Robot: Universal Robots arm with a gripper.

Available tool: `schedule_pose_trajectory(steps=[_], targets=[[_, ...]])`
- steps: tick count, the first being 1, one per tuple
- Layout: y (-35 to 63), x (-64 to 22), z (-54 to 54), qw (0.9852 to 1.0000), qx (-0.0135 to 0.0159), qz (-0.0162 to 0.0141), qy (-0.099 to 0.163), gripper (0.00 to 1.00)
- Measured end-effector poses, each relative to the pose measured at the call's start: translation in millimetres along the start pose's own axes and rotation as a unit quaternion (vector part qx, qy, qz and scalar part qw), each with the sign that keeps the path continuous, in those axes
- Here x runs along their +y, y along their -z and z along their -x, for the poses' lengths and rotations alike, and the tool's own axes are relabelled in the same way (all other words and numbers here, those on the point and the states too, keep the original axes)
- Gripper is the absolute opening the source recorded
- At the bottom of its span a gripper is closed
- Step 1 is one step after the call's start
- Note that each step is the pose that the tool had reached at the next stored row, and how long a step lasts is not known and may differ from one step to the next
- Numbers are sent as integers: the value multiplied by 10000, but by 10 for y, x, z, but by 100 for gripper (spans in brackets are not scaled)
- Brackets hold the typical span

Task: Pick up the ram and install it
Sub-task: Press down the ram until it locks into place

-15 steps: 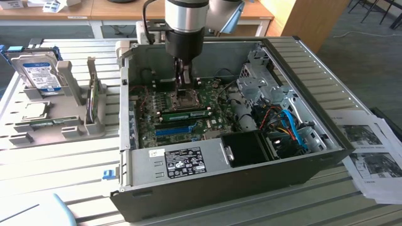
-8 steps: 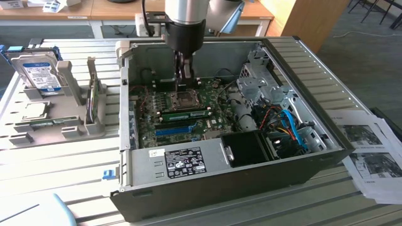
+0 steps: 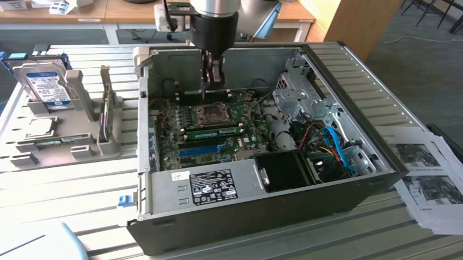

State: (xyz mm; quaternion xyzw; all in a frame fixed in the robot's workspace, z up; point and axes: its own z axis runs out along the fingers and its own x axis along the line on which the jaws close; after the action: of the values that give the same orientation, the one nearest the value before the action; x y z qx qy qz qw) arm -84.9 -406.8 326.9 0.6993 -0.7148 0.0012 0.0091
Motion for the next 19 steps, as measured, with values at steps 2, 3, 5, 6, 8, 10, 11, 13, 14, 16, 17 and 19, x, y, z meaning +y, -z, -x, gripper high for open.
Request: schedule_pose_trajectory(steps=[2, 3, 5, 6, 8, 10, 11, 13, 14, 16, 17, 19], targets=[[41, 1, -1, 10000, 0, 0, 0, 9], [62, 1, -1, 10000, 0, 0, 0, 9], [102, 1, -1, 10000, 0, 0, 0, 9], [121, 1, -2, 10000, 0, 0, 0, 9], [157, 2, -2, 10000, 0, 0, 0, 9], [186, 2, -3, 10000, 0, 0, 0, 9], [187, 2, -3, 10000, -1, 0, 0, 9], [187, 2, -3, 10000, -1, 0, 0, 9], [188, 2, -3, 10000, 0, 0, 0, 9], [188, 2, -3, 10000, 0, 0, 0, 9], [188, 2, -3, 10000, 0, 0, 0, 9], [188, 2, -3, 10000, 0, 0, 0, 9]])
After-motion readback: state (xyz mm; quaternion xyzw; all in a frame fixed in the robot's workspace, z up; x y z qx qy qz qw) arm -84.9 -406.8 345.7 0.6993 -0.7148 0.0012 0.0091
